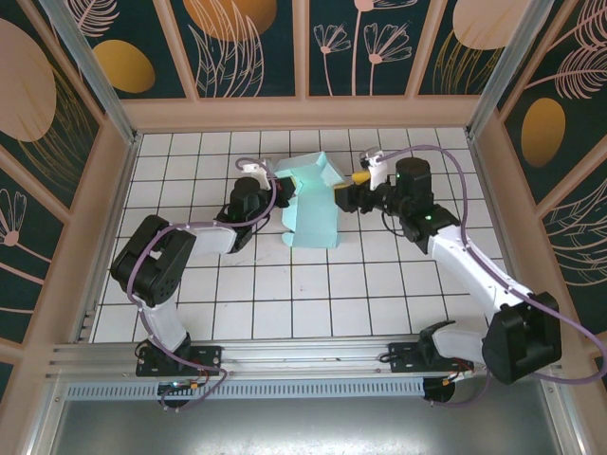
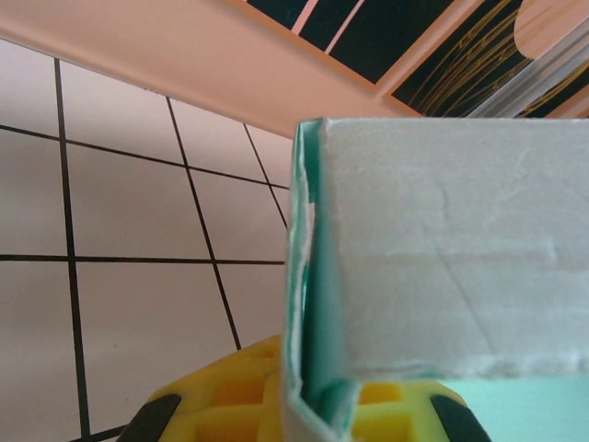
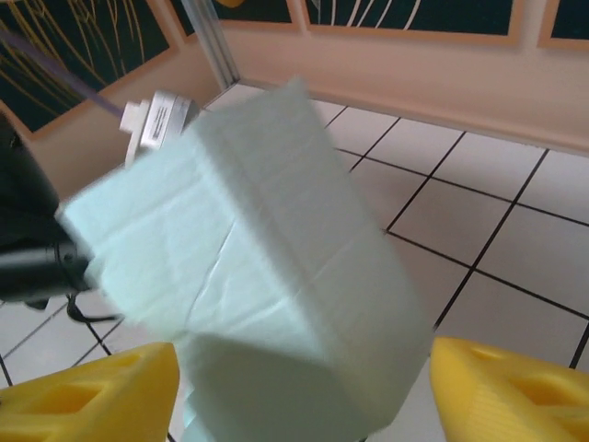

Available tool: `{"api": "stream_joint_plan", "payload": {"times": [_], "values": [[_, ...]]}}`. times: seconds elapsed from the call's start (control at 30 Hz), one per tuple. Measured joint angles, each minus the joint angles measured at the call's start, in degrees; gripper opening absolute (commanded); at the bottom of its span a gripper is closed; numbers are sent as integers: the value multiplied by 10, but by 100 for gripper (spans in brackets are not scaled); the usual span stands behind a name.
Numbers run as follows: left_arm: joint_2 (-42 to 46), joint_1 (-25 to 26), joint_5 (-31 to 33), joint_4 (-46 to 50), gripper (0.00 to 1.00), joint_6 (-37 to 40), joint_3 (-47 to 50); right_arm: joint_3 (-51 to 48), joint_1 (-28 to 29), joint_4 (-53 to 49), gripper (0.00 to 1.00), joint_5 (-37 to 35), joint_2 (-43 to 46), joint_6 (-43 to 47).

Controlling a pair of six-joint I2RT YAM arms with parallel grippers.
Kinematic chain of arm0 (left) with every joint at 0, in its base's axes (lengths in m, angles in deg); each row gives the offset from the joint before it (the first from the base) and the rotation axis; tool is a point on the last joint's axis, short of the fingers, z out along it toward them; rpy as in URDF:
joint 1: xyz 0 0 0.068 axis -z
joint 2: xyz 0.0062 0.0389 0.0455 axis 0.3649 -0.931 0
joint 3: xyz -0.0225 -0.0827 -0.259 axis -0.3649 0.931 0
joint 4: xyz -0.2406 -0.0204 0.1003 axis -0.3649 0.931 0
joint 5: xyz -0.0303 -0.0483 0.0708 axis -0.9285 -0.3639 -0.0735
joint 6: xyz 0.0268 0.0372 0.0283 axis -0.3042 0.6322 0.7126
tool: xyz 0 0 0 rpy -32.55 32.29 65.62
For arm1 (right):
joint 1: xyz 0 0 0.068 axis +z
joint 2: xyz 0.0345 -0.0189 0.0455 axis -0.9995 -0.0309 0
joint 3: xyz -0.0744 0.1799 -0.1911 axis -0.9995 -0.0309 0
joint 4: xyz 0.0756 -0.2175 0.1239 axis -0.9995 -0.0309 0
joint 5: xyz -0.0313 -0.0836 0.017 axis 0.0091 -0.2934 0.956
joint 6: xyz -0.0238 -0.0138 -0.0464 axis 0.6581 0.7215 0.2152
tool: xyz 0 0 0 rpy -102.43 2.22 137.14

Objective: Fold the paper box

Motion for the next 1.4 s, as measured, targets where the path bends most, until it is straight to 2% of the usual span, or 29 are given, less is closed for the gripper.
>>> {"api": "stream_joint_plan", "payload": {"times": [0.07,0.1,0.3,0.43,0.63,0.8,0.93,1.2,1.27,1.4], "values": [[0,0,4,7,0,-7,-5,-17,21,11,79,-12,4,-5],[0,0,8,10,0,-10,-6,-29,33,20,84,-16,5,-10],[0,0,12,26,0,-39,-10,-91,56,51,84,-49,5,-39],[0,0,-9,38,0,-66,-22,-130,22,57,77,-68,22,-54],[5,0,-54,42,0,-97,-33,-159,-55,57,75,-75,62,-73],[5,-1,-89,58,0,-98,-55,-156,-74,52,75,-75,73,-72],[5,-2,-97,63,0,-96,-60,-143,-74,39,77,-48,97,-57],[-8,-2,-126,74,0,-102,-75,-93,-74,40,81,71,156,-40],[-14,-2,-134,74,0,-102,-83,-80,-74,45,81,77,157,-50],[-20,-2,-147,75,0,-99,-91,-39,-75,48,74,54,137,-101]]}}
